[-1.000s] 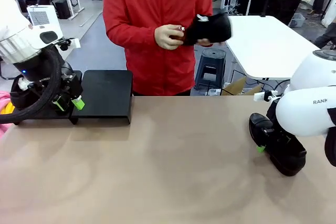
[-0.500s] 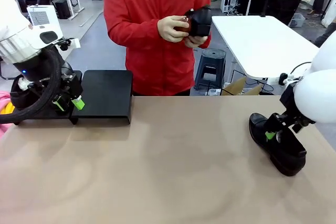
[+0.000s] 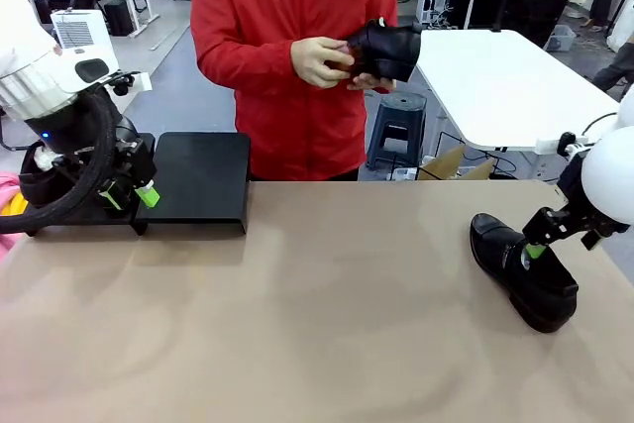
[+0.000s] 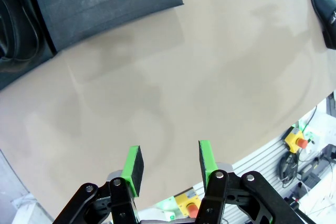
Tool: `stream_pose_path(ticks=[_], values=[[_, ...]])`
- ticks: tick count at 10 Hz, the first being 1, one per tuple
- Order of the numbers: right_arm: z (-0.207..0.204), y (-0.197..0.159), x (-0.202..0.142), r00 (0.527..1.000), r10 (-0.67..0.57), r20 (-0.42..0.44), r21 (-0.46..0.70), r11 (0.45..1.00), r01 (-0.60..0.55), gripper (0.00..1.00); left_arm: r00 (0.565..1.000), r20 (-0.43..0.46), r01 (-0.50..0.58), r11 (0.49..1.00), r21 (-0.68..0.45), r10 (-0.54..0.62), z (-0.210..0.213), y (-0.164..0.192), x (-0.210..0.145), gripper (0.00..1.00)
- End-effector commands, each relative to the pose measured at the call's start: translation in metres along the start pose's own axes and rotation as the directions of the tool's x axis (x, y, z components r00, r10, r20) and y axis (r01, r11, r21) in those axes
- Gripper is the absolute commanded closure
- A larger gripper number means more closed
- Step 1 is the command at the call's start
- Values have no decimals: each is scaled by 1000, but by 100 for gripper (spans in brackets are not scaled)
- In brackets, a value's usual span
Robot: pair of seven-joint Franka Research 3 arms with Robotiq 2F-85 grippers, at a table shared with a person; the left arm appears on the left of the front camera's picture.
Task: Organize the shoes by placing them on the stand.
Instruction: Pick up one Shoe and place it in the middle of the table.
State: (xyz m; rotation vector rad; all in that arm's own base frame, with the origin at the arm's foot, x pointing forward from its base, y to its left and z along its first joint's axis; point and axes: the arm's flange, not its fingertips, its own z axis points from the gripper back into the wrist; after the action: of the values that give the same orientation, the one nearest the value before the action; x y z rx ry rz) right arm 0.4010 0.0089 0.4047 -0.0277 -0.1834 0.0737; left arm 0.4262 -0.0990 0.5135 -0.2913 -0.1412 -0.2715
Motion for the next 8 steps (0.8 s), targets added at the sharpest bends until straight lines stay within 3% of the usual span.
stream_pose_path(ticks=[1,5,6,8], values=[[-19,-7,-15,999,-32,-1,-64,997,32,0,1000,10,3,1000,-18,-3,1,0,-1,43],[-56,-14,-7,997,-17,-78,-117,993,7,0,1000,10,3,1000,-18,-3,1,0,-1,43],[-65,-14,-7,996,-16,-87,-105,994,7,9,1000,10,3,1000,-18,-3,1,0,-1,43],[-78,-14,-6,995,-16,-96,-92,996,7,41,1000,10,3,1000,-18,-3,1,0,-1,43]])
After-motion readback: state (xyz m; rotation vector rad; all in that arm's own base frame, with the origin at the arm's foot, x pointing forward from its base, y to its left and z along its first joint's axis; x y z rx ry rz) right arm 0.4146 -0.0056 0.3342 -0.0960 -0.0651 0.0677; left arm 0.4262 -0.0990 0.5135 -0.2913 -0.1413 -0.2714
